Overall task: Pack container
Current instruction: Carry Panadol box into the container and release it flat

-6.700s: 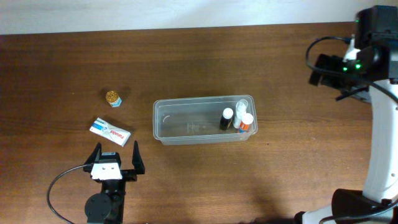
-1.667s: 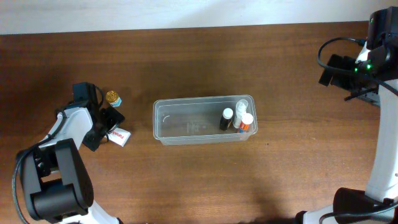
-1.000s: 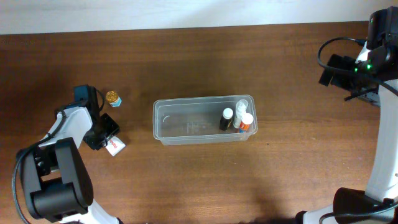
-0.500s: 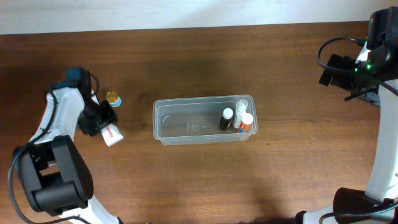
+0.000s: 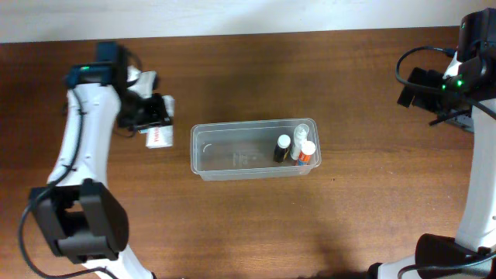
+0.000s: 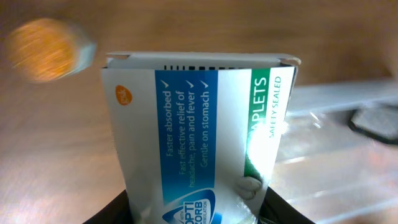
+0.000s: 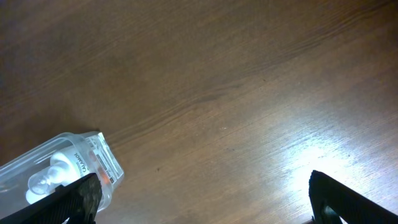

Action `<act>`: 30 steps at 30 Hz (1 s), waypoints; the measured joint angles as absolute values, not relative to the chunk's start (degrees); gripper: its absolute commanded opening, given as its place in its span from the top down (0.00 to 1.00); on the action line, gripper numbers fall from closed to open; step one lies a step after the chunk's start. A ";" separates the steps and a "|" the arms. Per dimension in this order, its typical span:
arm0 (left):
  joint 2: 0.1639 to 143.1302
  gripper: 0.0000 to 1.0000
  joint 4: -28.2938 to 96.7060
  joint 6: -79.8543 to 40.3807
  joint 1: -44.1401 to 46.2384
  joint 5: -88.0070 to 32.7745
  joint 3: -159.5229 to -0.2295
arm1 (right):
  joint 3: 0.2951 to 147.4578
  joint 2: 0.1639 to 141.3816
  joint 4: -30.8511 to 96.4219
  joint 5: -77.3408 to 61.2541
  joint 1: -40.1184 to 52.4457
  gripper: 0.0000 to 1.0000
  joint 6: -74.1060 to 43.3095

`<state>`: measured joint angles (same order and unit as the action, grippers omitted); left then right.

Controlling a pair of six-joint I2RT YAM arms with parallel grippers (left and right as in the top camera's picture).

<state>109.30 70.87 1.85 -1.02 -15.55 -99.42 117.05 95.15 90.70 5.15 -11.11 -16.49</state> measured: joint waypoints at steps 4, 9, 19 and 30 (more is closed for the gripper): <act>109.30 0.52 68.93 8.14 6.39 -16.38 -100.44 | 117.05 95.15 90.70 5.15 -11.11 0.02 -16.53; 109.30 0.52 66.87 16.69 15.35 -16.23 -100.51 | 117.05 95.15 90.70 5.15 -11.11 0.02 -16.51; 109.30 0.52 65.67 34.04 29.54 -10.07 -100.51 | 117.05 95.15 90.70 5.15 -11.11 0.02 -16.51; 112.14 0.52 65.73 41.43 32.23 -4.86 -100.51 | 117.05 95.15 90.70 5.15 -11.11 0.02 -16.53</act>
